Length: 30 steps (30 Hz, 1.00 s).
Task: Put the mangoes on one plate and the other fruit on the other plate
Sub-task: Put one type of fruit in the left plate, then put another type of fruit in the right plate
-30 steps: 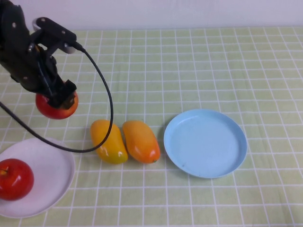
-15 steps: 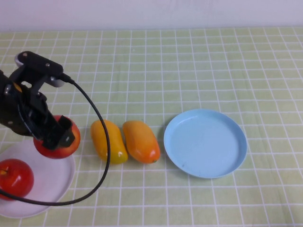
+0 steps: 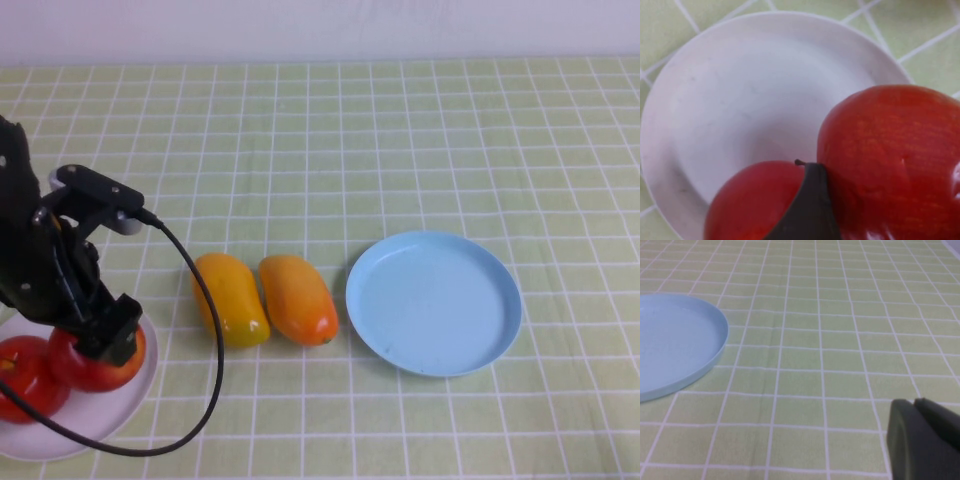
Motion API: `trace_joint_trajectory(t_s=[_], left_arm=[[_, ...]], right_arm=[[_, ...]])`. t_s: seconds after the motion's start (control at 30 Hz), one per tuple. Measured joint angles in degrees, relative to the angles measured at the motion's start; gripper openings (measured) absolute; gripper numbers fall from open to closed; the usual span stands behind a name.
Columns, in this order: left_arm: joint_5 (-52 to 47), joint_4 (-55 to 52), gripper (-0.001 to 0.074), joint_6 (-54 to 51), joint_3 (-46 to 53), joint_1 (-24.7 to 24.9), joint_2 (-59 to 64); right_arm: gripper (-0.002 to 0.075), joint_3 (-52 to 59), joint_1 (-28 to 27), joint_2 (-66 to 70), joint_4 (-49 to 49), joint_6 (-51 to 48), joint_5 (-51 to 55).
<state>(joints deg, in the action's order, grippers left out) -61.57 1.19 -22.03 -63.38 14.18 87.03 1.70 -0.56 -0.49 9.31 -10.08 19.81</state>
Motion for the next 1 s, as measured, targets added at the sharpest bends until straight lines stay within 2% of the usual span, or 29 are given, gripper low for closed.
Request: trace_joint_trajectory(t_s=[0.3,0.4,0.47,0.73,0.93,1.0], left_arm=[[3.99,0.37,0.0592,0.13,0.0,0.0,3.88],[4.21,-0.25,0.0656,0.15,0.0,0.0,4.02],[4.41,-0.69,0.0668,0.84,0.0,0.0,4.02],[1.64,-1.8,0.0669,5.18,-1.1,0.0,0.49],[-0.27,-1.92,0.0667,7.14,-1.7,0.0,-6.55],[-0.16,-1.92,0.0635,8.46,-1.24,0.0,-9.71]], right_arm=[[-0.0016,0.0,0.0,0.0,0.0,0.0,0.0],[-0.0016,0.0,0.0,0.0,0.0,0.0,0.0],[-0.0017,0.0,0.0,0.0,0.0,0.0,0.0],[-0.0016,0.0,0.0,0.0,0.0,0.0,0.0],[-0.0016,0.0,0.0,0.0,0.0,0.0,0.0],[-0.0017,0.0,0.0,0.0,0.0,0.0,0.0]])
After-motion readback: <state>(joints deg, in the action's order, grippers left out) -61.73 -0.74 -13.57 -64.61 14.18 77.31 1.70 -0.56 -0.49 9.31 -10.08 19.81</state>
